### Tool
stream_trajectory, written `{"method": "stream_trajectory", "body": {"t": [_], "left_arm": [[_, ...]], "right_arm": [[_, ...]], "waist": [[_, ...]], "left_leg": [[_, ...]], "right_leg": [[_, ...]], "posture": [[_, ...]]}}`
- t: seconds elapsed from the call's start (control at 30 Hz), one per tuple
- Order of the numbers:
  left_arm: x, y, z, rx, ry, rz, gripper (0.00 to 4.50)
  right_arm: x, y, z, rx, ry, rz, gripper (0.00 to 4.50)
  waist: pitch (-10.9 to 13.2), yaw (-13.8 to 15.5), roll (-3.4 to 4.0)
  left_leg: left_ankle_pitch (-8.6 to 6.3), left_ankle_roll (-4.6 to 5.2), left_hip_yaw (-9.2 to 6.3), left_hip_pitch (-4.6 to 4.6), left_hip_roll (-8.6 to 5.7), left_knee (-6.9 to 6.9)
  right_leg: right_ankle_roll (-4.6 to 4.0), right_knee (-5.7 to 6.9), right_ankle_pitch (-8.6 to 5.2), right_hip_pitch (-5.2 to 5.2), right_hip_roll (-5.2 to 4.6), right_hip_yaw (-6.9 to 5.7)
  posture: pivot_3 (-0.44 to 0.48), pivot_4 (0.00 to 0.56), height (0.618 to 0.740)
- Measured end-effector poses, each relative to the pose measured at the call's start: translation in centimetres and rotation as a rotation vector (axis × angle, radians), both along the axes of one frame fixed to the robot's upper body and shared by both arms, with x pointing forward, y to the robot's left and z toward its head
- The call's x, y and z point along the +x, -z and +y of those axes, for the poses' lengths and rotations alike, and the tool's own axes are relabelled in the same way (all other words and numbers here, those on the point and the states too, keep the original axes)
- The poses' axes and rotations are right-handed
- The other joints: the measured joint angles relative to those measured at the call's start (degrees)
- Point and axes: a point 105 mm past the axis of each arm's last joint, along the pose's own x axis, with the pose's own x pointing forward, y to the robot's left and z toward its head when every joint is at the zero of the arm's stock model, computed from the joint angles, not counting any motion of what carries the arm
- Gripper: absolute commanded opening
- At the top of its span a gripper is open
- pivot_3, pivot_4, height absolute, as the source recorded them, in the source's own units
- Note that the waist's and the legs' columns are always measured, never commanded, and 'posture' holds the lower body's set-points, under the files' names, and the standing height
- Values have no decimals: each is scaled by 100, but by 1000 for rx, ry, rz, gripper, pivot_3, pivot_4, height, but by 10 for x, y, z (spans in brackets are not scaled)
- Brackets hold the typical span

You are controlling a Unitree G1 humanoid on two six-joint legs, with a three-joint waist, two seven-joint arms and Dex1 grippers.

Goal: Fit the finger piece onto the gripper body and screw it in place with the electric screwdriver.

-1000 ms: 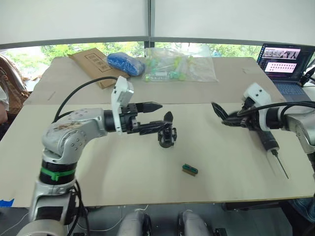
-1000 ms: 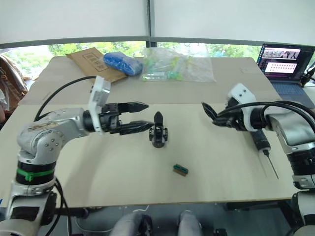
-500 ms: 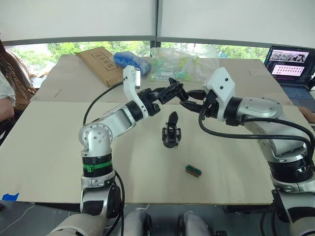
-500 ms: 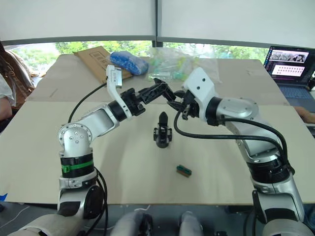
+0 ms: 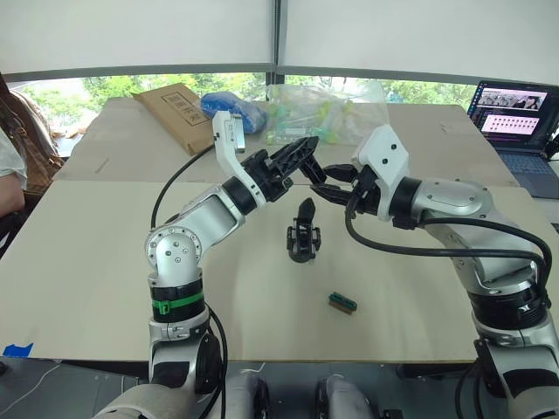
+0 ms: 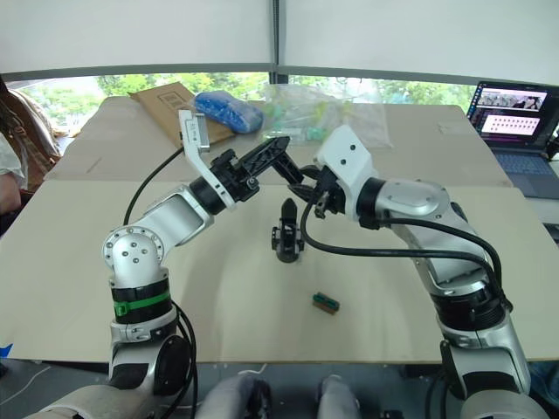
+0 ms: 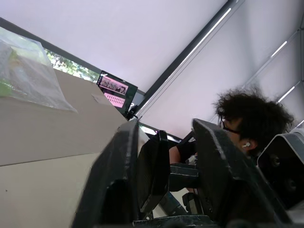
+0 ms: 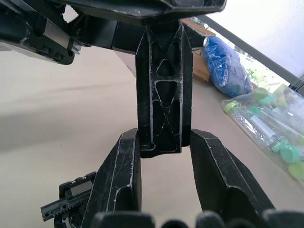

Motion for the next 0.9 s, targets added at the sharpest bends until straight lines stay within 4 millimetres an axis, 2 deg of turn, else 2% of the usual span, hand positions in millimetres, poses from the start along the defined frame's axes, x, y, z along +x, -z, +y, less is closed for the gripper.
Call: {"method": "stream_trajectory", "body": {"t": [0.03, 0.27, 0.33, 0.43, 0.5, 0.57, 0.67, 0.8, 0.9], "left_arm": [[1, 1, 2, -6, -10, 9, 15], [2, -2, 3, -17, -19, -6, 0], [2, -4, 3, -10, -13, -17, 0], [2, -5, 4, 95, 42, -80, 0], [-3, -7, 10, 244, 128, -184, 0], [-12, -5, 19, 363, 244, -269, 0], [-23, 0, 22, 433, 431, -313, 0], [-32, -3, 24, 454, 595, -339, 0], [-30, -8, 18, 457, 645, -346, 0]], "right_arm": [[-1, -1, 0, -2, 2, -11, 1088], [0, -5, 3, 1, 12, -47, 1088], [-1, -5, 3, 4, 6, -48, 2122], [-13, -10, 0, 8, -81, -14, 3089], [-27, -18, -7, 24, -186, 85, 3089], [-40, -35, -12, 93, -301, 202, 3089], [-51, -53, -15, 146, -431, 334, 3089], [-47, -38, -14, 158, -509, 510, 3089], [-39, -35, -2, 196, -546, 575, 3089]], "waist": [[0, 1, 0], [0, 5, 0], [0, 6, 0], [0, 13, 0], [0, -18, 0], [0, -65, 2], [0, -93, 1], [0, -88, 1], [0, -87, 1]], "left_leg": [[0, 0, 0, 0, 0, 0], [0, 0, -1, 0, -1, 0], [0, 0, -1, 0, -1, 0], [0, 0, 0, -2, -7, 0], [0, 0, 5, -1, -6, -4], [0, 0, 7, 4, -2, -11], [0, 0, 7, 5, 4, -12], [0, 0, 8, 2, 1, -11], [0, 0, 8, -3, 2, -9]], "right_leg": [[0, 0, 0, 0, 0, 0], [0, 0, 0, 0, 0, -1], [0, -1, 0, 1, 1, -2], [1, -1, 0, -1, 2, -5], [0, 1, 0, -3, 4, -3], [-2, 0, 0, -2, 8, -4], [-9, -5, -3, -2, 10, -5], [-8, -8, -3, -7, 4, 0], [-8, 3, -3, -13, 4, -1]], "posture": [[0, 150, 732], [0, 150, 732], [0, 150, 732], [0, 150, 732], [0, 150, 732], [0, 150, 732], [0, 150, 732], [0, 150, 732], [0, 150, 732]]}}
